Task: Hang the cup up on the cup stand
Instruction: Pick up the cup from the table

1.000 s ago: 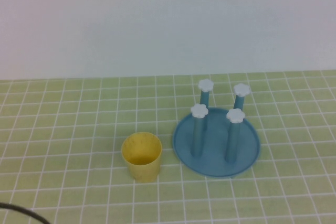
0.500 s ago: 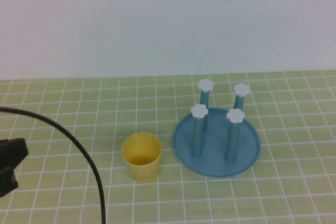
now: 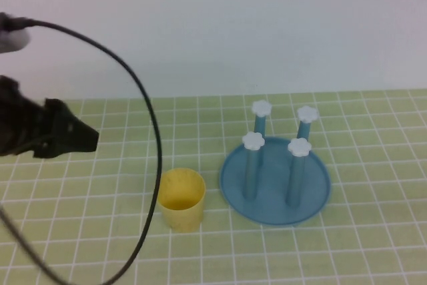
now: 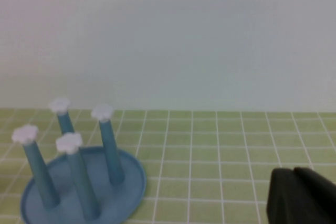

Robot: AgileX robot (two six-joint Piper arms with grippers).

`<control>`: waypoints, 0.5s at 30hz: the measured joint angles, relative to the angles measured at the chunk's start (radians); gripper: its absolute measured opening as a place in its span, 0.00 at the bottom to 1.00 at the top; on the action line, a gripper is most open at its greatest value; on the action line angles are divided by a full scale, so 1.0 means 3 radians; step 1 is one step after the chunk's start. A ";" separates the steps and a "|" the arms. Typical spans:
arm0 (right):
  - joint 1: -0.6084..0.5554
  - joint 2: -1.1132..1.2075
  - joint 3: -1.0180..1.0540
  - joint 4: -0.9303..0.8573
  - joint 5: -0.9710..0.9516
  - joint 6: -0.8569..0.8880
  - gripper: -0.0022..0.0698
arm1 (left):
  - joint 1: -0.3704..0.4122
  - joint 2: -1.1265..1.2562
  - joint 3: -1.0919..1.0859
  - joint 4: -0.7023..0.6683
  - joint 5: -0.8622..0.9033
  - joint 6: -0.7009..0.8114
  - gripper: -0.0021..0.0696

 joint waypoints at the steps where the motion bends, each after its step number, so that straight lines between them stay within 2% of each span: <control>1: 0.0000 0.0000 0.0000 0.0000 0.0031 -0.0040 0.03 | -0.0032 0.0086 -0.0055 0.0032 0.0018 0.0000 0.64; 10: 0.0000 0.0000 0.0000 -0.0006 0.0166 -0.0244 0.03 | -0.0482 0.0756 -0.0377 0.0304 -0.0190 -0.0101 0.64; 15: 0.0000 0.0000 0.0000 -0.0006 0.0170 -0.0257 0.03 | -0.0735 0.1036 -0.0426 0.0722 -0.0387 -0.0322 0.64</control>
